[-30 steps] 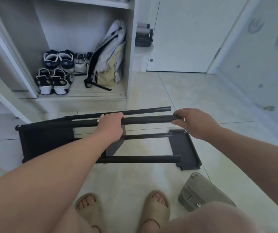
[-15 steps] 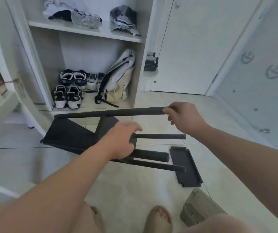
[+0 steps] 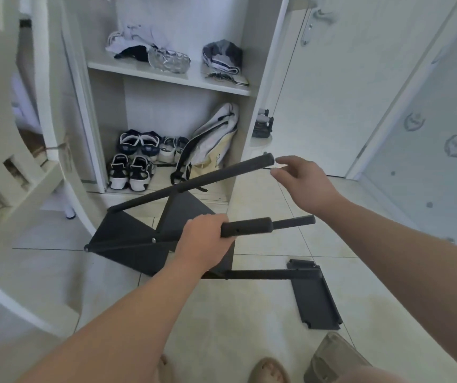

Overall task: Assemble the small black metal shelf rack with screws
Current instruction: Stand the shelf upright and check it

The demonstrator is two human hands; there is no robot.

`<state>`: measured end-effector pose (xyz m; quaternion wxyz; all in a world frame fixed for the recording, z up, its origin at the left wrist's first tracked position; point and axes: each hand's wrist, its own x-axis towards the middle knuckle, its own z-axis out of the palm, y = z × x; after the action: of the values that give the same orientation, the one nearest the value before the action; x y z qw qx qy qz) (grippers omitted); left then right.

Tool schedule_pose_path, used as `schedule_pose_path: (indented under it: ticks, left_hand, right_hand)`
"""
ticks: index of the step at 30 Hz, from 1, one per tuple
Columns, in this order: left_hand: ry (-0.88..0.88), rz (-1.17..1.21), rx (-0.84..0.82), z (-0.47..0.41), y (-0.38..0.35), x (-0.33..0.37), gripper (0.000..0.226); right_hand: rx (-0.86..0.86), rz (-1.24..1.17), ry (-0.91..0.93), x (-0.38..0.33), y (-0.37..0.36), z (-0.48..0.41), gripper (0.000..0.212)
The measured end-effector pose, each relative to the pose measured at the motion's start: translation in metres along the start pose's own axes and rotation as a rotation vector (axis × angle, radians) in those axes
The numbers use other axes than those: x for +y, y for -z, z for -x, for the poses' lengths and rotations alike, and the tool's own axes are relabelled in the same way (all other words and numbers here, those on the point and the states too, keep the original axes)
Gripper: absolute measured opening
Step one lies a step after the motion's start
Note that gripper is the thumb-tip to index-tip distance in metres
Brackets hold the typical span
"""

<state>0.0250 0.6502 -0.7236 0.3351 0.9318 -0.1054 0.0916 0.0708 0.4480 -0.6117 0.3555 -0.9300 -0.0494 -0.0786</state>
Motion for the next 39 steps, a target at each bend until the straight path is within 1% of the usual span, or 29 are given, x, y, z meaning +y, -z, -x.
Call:
schedule_pose_path:
  ticks: [1, 4, 7, 10, 13, 15, 17, 20, 22, 23, 24, 26, 27, 28, 29, 32, 34, 36, 39]
  left_hand:
    - [0.002, 0.013, 0.018, -0.003, 0.001, 0.003, 0.033]
    - [0.007, 0.063, 0.053, -0.009, 0.001, 0.015, 0.034]
    - [0.026, 0.129, 0.088, -0.016, 0.001, 0.022, 0.03]
    - [0.07, 0.169, 0.137, -0.024, 0.003, 0.026, 0.039]
    - [0.102, 0.235, 0.235, -0.029, 0.007, 0.025, 0.044]
    - [0.119, 0.298, 0.313, -0.032, 0.011, 0.021, 0.043]
    - [0.154, 0.349, 0.372, -0.034, 0.018, 0.014, 0.043]
    - [0.217, 0.456, 0.392, -0.035, 0.023, 0.003, 0.043]
    - [0.259, 0.514, 0.384, -0.035, 0.022, -0.005, 0.043]
    - [0.274, 0.536, 0.376, -0.035, 0.021, -0.008, 0.042]
    - [0.283, 0.557, 0.368, -0.035, 0.019, -0.012, 0.04]
    - [0.313, 0.595, 0.36, -0.036, 0.015, -0.019, 0.035]
    - [0.336, 0.614, 0.357, -0.037, 0.014, -0.024, 0.034]
    - [0.36, 0.638, 0.353, -0.039, 0.012, -0.028, 0.035]
    - [0.381, 0.666, 0.351, -0.041, 0.011, -0.033, 0.036]
    - [0.42, 0.702, 0.383, -0.044, 0.01, -0.047, 0.04]
    - [0.455, 0.698, 0.422, -0.044, 0.011, -0.057, 0.043]
    - [0.503, 0.684, 0.455, -0.044, 0.015, -0.066, 0.037]
    - [0.555, 0.671, 0.453, -0.047, 0.022, -0.076, 0.033]
  right_hand:
    - [0.008, 0.016, -0.012, 0.004, 0.005, 0.004, 0.038]
    - [0.052, 0.041, -0.05, 0.023, 0.018, 0.024, 0.043]
    - [0.153, 0.103, -0.115, 0.049, 0.026, 0.048, 0.048]
    - [0.253, 0.199, -0.208, 0.076, 0.024, 0.071, 0.054]
    - [0.305, 0.235, -0.305, 0.097, 0.015, 0.082, 0.067]
    - [0.313, 0.157, -0.349, 0.104, 0.011, 0.081, 0.075]
    - [0.282, 0.005, -0.38, 0.107, 0.007, 0.076, 0.084]
    - [0.215, -0.21, -0.423, 0.105, -0.001, 0.063, 0.089]
    - [0.186, -0.298, -0.442, 0.103, -0.009, 0.054, 0.084]
    - [0.178, -0.31, -0.451, 0.102, -0.012, 0.05, 0.077]
    - [0.167, -0.308, -0.457, 0.102, -0.016, 0.046, 0.065]
    - [0.155, -0.308, -0.45, 0.103, -0.026, 0.04, 0.031]
    - [0.16, -0.318, -0.444, 0.103, -0.032, 0.039, 0.019]
    - [0.169, -0.329, -0.439, 0.103, -0.037, 0.038, 0.012]
    - [0.18, -0.331, -0.434, 0.103, -0.043, 0.037, 0.011]
    - [0.202, -0.314, -0.418, 0.106, -0.06, 0.036, 0.022]
    - [0.214, -0.314, -0.389, 0.108, -0.07, 0.034, 0.025]
    - [0.217, -0.328, -0.343, 0.109, -0.078, 0.031, 0.027]
    - [0.232, -0.353, -0.326, 0.106, -0.09, 0.025, 0.03]
